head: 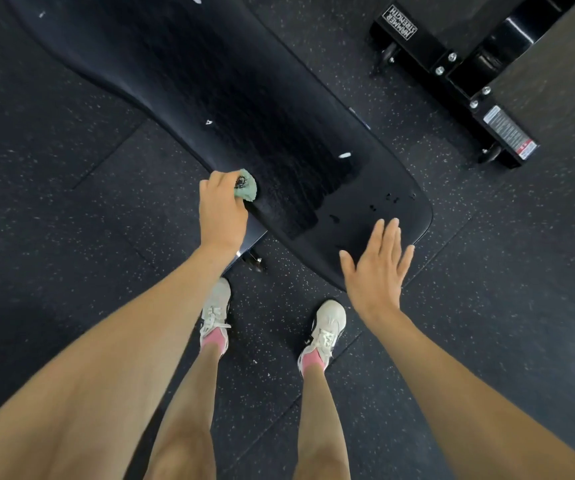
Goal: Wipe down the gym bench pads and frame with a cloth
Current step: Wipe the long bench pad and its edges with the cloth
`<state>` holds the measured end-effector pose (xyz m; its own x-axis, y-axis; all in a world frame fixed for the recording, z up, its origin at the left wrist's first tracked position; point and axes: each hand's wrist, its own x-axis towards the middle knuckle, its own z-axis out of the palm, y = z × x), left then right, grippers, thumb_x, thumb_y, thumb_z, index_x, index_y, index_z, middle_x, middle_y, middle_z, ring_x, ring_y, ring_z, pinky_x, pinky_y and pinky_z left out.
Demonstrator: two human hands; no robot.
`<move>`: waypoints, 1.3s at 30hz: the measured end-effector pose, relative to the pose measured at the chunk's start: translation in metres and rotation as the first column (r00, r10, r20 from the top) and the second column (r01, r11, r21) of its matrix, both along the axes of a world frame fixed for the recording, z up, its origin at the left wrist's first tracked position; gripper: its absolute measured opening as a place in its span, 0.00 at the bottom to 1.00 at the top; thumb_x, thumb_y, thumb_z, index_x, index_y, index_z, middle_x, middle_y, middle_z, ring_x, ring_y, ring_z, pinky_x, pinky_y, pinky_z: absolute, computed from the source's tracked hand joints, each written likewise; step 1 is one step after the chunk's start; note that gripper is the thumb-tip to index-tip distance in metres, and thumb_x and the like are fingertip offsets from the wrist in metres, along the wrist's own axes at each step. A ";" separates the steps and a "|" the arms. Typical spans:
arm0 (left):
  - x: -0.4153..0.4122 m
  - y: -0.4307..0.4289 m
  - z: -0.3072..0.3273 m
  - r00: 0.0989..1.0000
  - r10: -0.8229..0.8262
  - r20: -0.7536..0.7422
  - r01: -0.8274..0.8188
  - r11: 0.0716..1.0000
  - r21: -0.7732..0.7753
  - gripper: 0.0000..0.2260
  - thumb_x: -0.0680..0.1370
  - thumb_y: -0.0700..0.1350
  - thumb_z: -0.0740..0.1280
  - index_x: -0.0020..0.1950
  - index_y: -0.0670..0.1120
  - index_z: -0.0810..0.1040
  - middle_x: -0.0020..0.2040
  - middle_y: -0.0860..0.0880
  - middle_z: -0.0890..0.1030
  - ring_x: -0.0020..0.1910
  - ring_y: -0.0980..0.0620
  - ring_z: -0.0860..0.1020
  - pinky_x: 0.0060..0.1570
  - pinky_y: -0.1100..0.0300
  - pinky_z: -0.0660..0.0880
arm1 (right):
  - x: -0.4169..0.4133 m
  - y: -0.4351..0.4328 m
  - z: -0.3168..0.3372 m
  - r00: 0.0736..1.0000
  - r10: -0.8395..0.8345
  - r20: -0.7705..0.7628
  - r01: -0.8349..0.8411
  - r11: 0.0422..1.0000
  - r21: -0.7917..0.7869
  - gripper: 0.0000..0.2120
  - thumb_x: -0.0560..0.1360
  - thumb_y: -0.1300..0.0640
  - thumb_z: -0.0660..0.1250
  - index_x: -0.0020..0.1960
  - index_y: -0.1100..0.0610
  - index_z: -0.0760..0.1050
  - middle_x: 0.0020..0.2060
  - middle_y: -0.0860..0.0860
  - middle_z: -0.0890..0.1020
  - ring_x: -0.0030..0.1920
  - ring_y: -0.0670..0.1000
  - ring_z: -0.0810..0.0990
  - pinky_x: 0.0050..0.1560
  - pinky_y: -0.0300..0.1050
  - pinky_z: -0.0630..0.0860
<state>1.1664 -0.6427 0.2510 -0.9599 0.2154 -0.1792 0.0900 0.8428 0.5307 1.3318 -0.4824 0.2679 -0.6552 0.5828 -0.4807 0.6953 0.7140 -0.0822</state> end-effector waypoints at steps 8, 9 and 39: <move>0.087 0.028 0.001 0.976 -0.216 0.025 0.214 0.975 0.054 0.18 0.69 0.26 0.66 0.57 0.39 0.78 0.47 0.44 0.76 0.48 0.44 0.71 0.47 0.55 0.71 | 0.017 0.011 0.000 0.999 -0.024 0.029 0.025 0.998 -0.058 0.36 0.81 0.44 0.54 0.78 0.62 0.41 0.78 0.58 0.44 0.78 0.55 0.43 0.75 0.54 0.37; 0.096 0.029 0.002 0.965 -0.260 0.043 0.257 0.965 0.059 0.18 0.69 0.26 0.67 0.57 0.39 0.78 0.47 0.44 0.77 0.48 0.44 0.71 0.47 0.56 0.71 | 0.018 0.011 0.001 0.999 -0.029 0.028 0.030 0.997 -0.067 0.35 0.82 0.45 0.54 0.78 0.62 0.41 0.78 0.58 0.45 0.78 0.54 0.43 0.75 0.55 0.37; 0.240 0.116 0.001 0.964 -0.248 0.097 0.220 0.947 0.235 0.21 0.63 0.27 0.74 0.52 0.42 0.81 0.47 0.48 0.79 0.47 0.49 0.74 0.33 0.56 0.79 | 0.034 0.065 0.008 0.989 0.105 -0.104 -0.111 0.992 -0.059 0.32 0.74 0.72 0.56 0.77 0.60 0.55 0.75 0.55 0.64 0.67 0.53 0.71 0.76 0.46 0.49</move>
<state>1.4067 -0.5266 0.2524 -0.8511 0.4787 -0.2154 0.1928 0.6668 0.7199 1.3655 -0.4175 0.2762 -0.7594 0.4760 -0.4436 0.6005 0.7752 -0.1962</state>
